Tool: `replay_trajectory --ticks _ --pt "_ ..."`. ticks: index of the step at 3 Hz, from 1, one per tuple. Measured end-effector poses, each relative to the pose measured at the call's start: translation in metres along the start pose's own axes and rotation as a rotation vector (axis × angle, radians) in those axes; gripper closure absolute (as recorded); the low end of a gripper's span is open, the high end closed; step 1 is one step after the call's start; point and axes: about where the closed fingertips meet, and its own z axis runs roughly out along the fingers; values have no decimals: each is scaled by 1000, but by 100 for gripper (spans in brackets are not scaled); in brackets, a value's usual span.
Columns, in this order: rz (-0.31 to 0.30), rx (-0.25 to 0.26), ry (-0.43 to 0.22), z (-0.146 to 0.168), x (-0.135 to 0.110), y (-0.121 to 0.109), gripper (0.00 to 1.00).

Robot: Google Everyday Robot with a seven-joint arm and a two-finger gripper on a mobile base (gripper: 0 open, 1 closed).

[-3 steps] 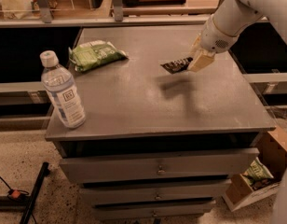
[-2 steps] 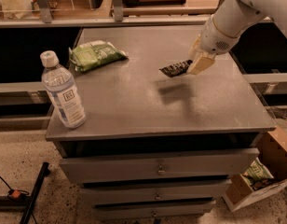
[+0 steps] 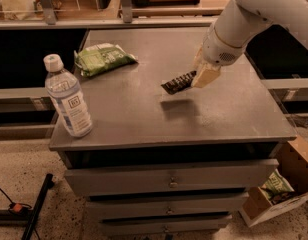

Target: Move rxbar chocolate near blue plastic bottle

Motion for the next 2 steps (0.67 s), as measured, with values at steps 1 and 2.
replay_trajectory --ticks 1,2 --pt "-32 -1 -48 -3 -31 18 100" --pt "-90 -12 -108 -10 -72 38 100"
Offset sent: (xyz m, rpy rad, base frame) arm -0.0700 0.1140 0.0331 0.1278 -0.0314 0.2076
